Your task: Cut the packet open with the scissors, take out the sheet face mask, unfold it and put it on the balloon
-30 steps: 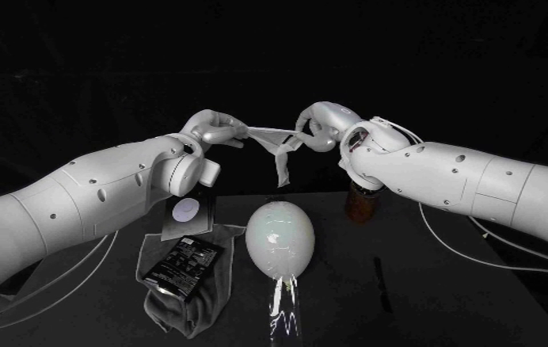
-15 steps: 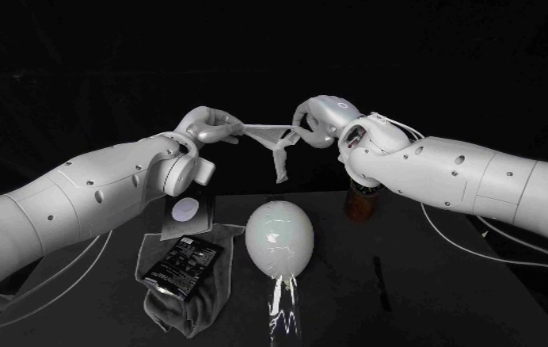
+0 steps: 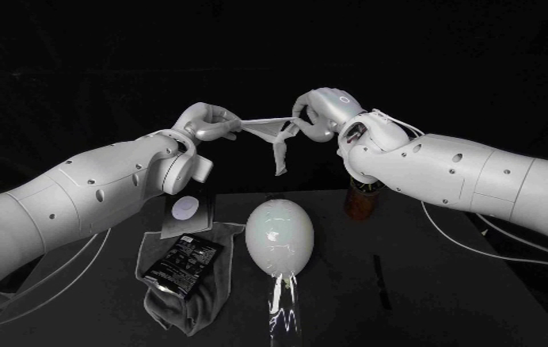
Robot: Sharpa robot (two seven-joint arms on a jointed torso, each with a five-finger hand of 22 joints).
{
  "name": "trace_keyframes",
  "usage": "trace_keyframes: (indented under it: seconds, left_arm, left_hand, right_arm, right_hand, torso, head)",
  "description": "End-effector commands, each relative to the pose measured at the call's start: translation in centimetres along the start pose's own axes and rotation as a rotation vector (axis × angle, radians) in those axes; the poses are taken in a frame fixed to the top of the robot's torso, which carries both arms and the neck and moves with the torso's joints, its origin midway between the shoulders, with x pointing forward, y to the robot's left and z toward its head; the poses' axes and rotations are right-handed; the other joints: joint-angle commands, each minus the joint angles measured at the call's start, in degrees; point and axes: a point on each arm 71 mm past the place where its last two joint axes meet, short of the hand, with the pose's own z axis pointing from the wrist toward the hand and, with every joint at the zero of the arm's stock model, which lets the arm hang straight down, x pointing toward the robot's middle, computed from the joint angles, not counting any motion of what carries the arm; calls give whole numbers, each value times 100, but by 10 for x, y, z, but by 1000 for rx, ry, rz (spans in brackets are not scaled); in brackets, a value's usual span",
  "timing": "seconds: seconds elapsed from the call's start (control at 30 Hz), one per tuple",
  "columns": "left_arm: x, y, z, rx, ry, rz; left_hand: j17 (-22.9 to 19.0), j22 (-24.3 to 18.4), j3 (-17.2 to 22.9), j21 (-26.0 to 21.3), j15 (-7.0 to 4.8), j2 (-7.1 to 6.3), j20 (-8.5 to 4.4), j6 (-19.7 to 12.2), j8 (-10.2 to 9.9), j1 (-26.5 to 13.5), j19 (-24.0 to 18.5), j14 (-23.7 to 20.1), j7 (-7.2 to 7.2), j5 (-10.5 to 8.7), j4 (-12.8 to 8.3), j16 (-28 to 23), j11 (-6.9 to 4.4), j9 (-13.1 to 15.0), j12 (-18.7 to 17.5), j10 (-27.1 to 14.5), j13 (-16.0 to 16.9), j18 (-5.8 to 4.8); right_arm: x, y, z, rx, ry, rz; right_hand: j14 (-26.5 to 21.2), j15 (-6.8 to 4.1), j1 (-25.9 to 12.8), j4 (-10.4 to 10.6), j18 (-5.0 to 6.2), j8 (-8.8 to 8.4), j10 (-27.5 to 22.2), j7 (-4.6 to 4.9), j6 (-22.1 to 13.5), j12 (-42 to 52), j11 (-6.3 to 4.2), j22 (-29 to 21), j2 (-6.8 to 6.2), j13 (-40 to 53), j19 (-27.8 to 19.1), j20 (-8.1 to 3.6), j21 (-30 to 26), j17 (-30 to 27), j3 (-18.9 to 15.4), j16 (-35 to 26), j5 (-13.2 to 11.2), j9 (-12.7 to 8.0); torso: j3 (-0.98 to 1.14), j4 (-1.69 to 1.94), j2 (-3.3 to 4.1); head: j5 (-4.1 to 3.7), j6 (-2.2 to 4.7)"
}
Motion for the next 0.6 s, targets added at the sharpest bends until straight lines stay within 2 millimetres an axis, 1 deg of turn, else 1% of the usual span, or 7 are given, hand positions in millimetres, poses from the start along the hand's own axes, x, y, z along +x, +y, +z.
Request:
trace_keyframes:
  seconds: [0.03,0.17,0.33,0.4,0.47,0.6]
  left_arm:
    - [-1,1,1,35,-16,47]
    - [0,11,1,22,-30,66]
    - [-1,20,1,14,-51,77]
    - [-1,22,0,17,-58,76]
    - [-1,23,-1,21,-67,69]
    - [-2,25,-2,16,-90,33]
  left_hand:
    - [-26,34,-36,41,-19,72,-27,7,12,32,-28,62,6,15,11,38,-40,739,33,31,-14,8]
    - [-83,93,-49,115,-37,80,-37,10,8,45,-52,132,0,16,22,55,-54,756,64,76,-34,11]
    - [-126,133,-51,166,-47,85,-43,6,2,54,-68,181,-3,16,30,62,-63,770,79,110,-52,15]
    - [-150,154,-51,192,-53,87,-46,5,-1,56,-77,206,-3,16,38,63,-66,778,83,127,-63,17]
    - [-183,185,-50,232,-60,91,-51,0,-9,62,-85,244,-4,16,49,65,-72,789,89,154,-78,22]
    - [-260,264,-55,337,-75,87,-68,1,-25,82,-97,326,-6,15,48,65,-82,812,89,209,-117,35]
  right_arm:
    - [-11,3,3,-35,-99,-17]
    - [-21,5,7,-49,-135,-17]
    - [-26,7,12,-60,-99,-28]
    - [-24,8,14,-62,-64,-33]
    - [-22,10,15,-67,-24,-37]
    - [-18,13,17,-74,21,-47]
  right_hand:
    - [599,-57,34,-12,-92,248,56,-3,60,30,9,1173,36,540,70,-9,37,1505,28,20,15,6]
    - [599,-57,33,-12,-97,248,62,-3,60,41,8,1180,35,550,81,-9,62,1505,28,20,15,5]
    - [599,-57,31,-11,-97,247,69,-4,61,51,8,1180,33,560,81,-9,61,1505,28,20,15,3]
    - [599,-57,30,-11,-99,247,69,-4,61,51,8,1183,32,560,86,-9,71,1505,28,20,15,3]
    - [599,-57,30,-11,-99,247,69,-4,61,51,8,1183,32,560,85,-10,70,1505,28,20,15,2]
    - [599,-57,30,-10,-96,246,69,-4,61,50,8,1178,31,559,78,-10,56,1505,28,20,15,1]
  torso:
    - [2,0,-6]
    - [-2,-4,-10]
    - [-13,-6,-10]
    - [-12,-5,-10]
    - [-6,3,-3]
    - [-1,10,0]
  head:
    - [-14,-6]
    - [-44,-10]
    - [-51,5]
    - [-52,8]
    - [-56,2]
    - [-57,6]
